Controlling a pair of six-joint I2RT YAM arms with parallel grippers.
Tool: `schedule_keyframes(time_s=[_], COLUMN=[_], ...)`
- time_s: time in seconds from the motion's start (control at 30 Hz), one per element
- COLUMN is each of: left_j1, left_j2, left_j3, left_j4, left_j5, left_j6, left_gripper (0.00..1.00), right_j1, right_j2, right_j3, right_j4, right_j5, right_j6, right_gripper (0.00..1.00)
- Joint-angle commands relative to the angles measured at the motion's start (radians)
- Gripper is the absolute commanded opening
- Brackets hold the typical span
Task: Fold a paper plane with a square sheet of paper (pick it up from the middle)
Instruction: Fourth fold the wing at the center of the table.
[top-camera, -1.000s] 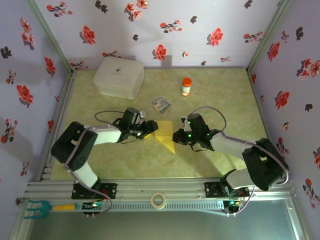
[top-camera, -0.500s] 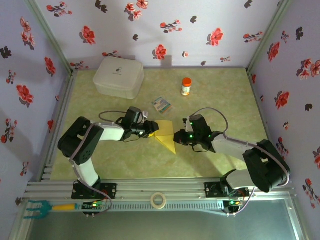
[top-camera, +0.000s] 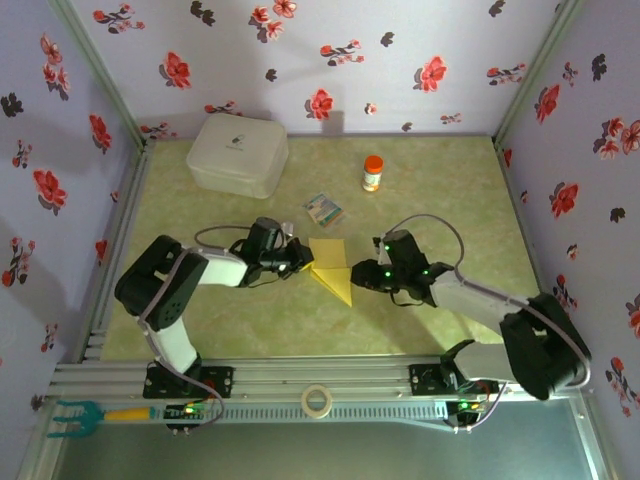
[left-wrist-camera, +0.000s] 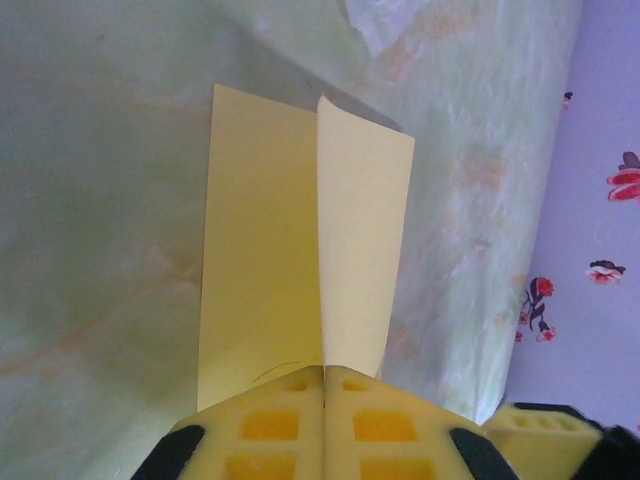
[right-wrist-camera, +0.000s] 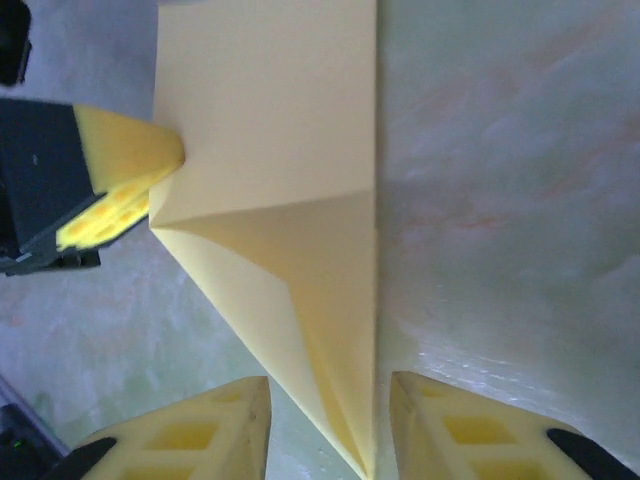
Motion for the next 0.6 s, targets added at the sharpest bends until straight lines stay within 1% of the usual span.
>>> schedule_keyframes(time_s=[0.0,0.13,0.2,0.27,0.33,0.47,0.57], left_j1=[-0.030,-0.065,-0.079,-0.086,-0.086,-0.087,-0.082], left_j2=[-0.071,-0.110,-0.121,-0.123,-0.123,-0.115,-0.100], left_j3=[-0.035,-0.049,-0.046,-0.042,-0.040,-0.022,-0.008], left_j4=[0.033,0.006,-0.012,-0.019,-0.018,-0.027,-0.022], left_j5=[-0.110,-0.180,-0.198,-0.200,-0.197,-0.169,-0.140], left_j6=[-0.031,-0.034,-0.034,-0.031,-0.028,-0.007,0.003], left_gripper=[0.00,0.00,0.01,0.05,0.08,0.19,0.22], right_j1=[0.000,0.058,0.124,0.211,0.283,0.405,0.480], right_j2=[-0.080,-0.162,-0.188,-0.201,-0.194,-0.149,-0.093], right_j3=[0.015,-0.045,-0.075,-0.098,-0.104,-0.093,-0.090], right_j4=[-0.089,-0.022,0.029,0.080,0.113,0.139,0.180], right_j5=[0.149,0.255,0.322,0.393,0.438,0.566,0.644], right_j6=[-0.055,-0.129,-0.182,-0.267,-0.350,-0.494,-0.587], right_gripper=[0.41,0.45,0.47,0.48,0.48,0.47,0.47])
